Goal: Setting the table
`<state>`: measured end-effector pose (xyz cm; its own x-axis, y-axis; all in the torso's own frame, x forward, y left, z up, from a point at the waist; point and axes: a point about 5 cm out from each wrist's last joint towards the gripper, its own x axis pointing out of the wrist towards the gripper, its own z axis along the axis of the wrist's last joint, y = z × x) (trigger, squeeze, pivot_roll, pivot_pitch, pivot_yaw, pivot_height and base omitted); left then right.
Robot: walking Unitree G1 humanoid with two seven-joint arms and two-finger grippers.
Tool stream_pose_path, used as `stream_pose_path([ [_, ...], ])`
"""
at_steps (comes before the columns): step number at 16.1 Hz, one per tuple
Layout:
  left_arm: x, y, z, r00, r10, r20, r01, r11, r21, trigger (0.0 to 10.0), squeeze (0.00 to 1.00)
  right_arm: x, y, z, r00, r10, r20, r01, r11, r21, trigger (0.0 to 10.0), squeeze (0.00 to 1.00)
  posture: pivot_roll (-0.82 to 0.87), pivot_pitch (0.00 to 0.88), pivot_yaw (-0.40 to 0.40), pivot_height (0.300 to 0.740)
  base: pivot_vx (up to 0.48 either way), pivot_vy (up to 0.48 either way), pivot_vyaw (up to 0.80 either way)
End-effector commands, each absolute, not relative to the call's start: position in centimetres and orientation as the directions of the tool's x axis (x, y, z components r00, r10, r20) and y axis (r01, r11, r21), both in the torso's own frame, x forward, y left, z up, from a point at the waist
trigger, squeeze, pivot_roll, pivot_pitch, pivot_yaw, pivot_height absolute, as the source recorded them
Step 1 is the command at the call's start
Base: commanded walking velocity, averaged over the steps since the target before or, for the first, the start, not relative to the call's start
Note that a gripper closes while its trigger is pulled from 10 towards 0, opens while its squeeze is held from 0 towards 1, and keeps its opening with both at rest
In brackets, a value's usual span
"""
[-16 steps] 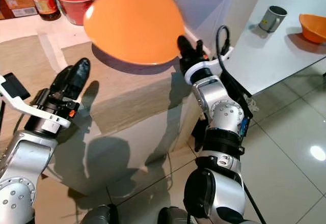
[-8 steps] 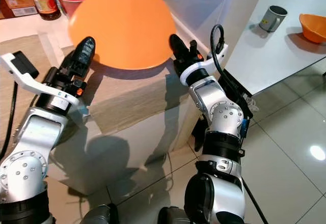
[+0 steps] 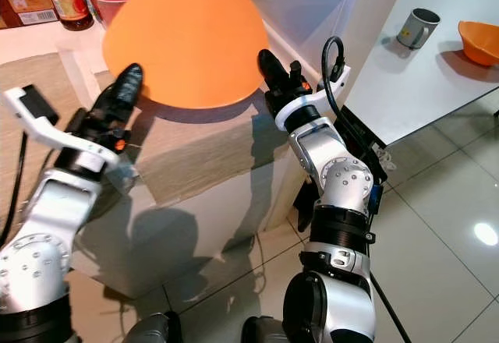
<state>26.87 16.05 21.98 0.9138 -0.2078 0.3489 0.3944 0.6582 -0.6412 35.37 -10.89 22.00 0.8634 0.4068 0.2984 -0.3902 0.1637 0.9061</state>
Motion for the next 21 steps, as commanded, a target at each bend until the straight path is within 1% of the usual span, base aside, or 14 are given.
stream_pose_path([
  [1, 26.3, 16.6, 22.3, 0.910, -0.197, 0.365, 0.399, 0.656, -0.641, 10.0, 0.00, 35.0, -10.1, 22.6, 0.849, 0.388, 0.358, -0.430, 0.113, 0.896, 0.0, 0.00, -0.05, 0.145, -0.030, 0.740, 0.000, 0.000, 0.00],
  [2, 25.9, 17.2, 22.5, 0.905, -0.184, 0.384, 0.405, 0.654, -0.640, 10.0, 0.00, 35.1, -10.4, 22.6, 0.858, 0.375, 0.351, -0.425, 0.134, 0.895, 0.0, 0.00, -0.05, 0.145, -0.030, 0.740, 0.000, 0.000, 0.00],
  [4, 25.6, 17.9, 22.6, 0.904, -0.172, 0.391, 0.401, 0.660, -0.636, 10.0, 0.00, 35.2, -10.7, 22.9, 0.856, 0.367, 0.363, -0.436, 0.136, 0.890, 0.0, 0.00, -0.05, 0.143, -0.030, 0.740, 0.000, 0.000, 0.00],
  [7, 25.8, 16.4, 22.1, 0.904, -0.215, 0.370, 0.418, 0.627, -0.657, 10.0, 0.00, 34.7, -10.0, 23.3, 0.825, 0.403, 0.396, -0.472, 0.108, 0.875, 0.0, 0.00, -0.05, 0.142, -0.031, 0.740, 0.000, 0.000, 0.00],
  [9, 26.1, 14.8, 21.9, 0.898, -0.254, 0.358, 0.437, 0.609, -0.663, 10.0, 0.00, 34.3, -9.3, 23.5, 0.801, 0.437, 0.410, -0.496, 0.099, 0.863, 0.0, 0.00, -0.05, 0.137, -0.031, 0.740, 0.000, 0.000, 0.00],
  [12, 26.3, 14.6, 22.0, 0.898, -0.253, 0.360, 0.437, 0.604, -0.666, 10.0, 0.00, 34.0, -8.9, 23.7, 0.779, 0.462, 0.423, -0.516, 0.090, 0.852, 0.0, 0.00, -0.06, 0.135, -0.032, 0.740, 0.000, 0.000, 0.00],
  [16, 26.6, 15.0, 22.2, 0.907, -0.221, 0.359, 0.414, 0.623, -0.663, 10.0, 0.00, 33.7, -8.5, 23.6, 0.757, 0.495, 0.426, -0.530, 0.083, 0.844, 0.0, 0.00, -0.06, 0.130, -0.035, 0.740, 0.000, 0.000, 0.00],
  [17, 26.6, 15.0, 22.2, 0.907, -0.219, 0.360, 0.414, 0.621, -0.665, 3.8, 0.00, 33.6, -8.5, 23.6, 0.755, 0.498, 0.427, -0.531, 0.083, 0.843, 0.0, 0.00, -0.06, 0.130, -0.035, 0.740, 0.000, 0.000, 0.00],
  [18, 26.7, 14.9, 22.3, 0.904, -0.214, 0.370, 0.419, 0.615, -0.667, 0.0, 0.00, 33.6, -8.4, 23.6, 0.750, 0.505, 0.427, -0.535, 0.084, 0.841, 0.0, 0.00, -0.06, 0.128, -0.036, 0.740, 0.000, 0.000, 0.00],
  [21, 26.6, 14.6, 22.5, 0.897, -0.224, 0.381, 0.434, 0.605, -0.667, 0.0, 0.00, 33.6, -8.4, 23.6, 0.750, 0.508, 0.425, -0.535, 0.088, 0.840, 0.0, 0.00, -0.06, 0.127, -0.035, 0.740, 0.000, 0.000, 0.00],
])
